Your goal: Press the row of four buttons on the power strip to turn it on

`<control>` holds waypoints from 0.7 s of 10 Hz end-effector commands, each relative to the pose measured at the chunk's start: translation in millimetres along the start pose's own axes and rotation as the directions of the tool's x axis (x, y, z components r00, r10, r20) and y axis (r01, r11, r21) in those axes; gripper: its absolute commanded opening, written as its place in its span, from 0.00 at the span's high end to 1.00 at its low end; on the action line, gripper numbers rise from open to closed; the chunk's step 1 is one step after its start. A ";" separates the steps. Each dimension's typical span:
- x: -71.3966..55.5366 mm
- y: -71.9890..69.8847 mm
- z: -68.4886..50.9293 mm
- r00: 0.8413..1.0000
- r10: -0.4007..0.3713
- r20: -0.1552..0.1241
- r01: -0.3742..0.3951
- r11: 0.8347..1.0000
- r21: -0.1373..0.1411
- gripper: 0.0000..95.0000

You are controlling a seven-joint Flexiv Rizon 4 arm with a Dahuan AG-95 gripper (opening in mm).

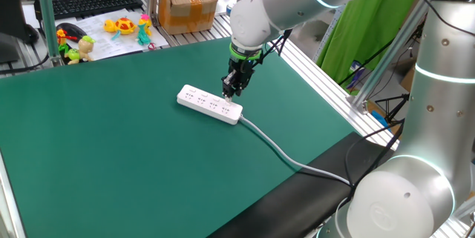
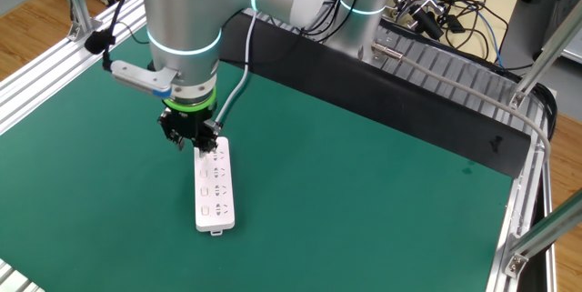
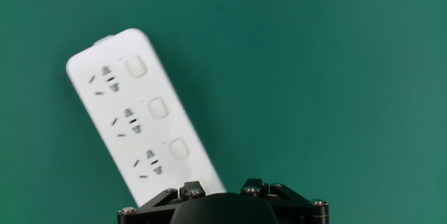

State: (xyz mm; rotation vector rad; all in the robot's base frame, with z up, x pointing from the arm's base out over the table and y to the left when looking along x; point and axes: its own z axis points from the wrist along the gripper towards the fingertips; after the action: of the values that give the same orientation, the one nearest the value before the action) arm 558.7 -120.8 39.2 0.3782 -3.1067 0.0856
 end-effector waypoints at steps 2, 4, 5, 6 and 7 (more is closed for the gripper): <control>0.2 -2.2 2.9 1.000 -0.002 -0.001 0.002 1.000 0.001 0.60; -0.2 -2.0 4.3 1.000 -0.002 -0.004 0.002 1.000 0.000 0.60; 0.3 -1.9 5.1 1.000 -0.002 -0.004 0.002 1.000 0.000 0.60; 1.0 -2.0 6.4 1.000 -0.002 -0.005 0.002 1.000 0.000 0.60; 2.1 -2.5 8.4 1.000 -0.002 -0.003 0.002 1.000 -0.001 0.60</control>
State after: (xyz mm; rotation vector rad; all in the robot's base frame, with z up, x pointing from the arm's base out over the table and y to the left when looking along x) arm 557.6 -124.6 30.7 0.3810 -3.1049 0.0837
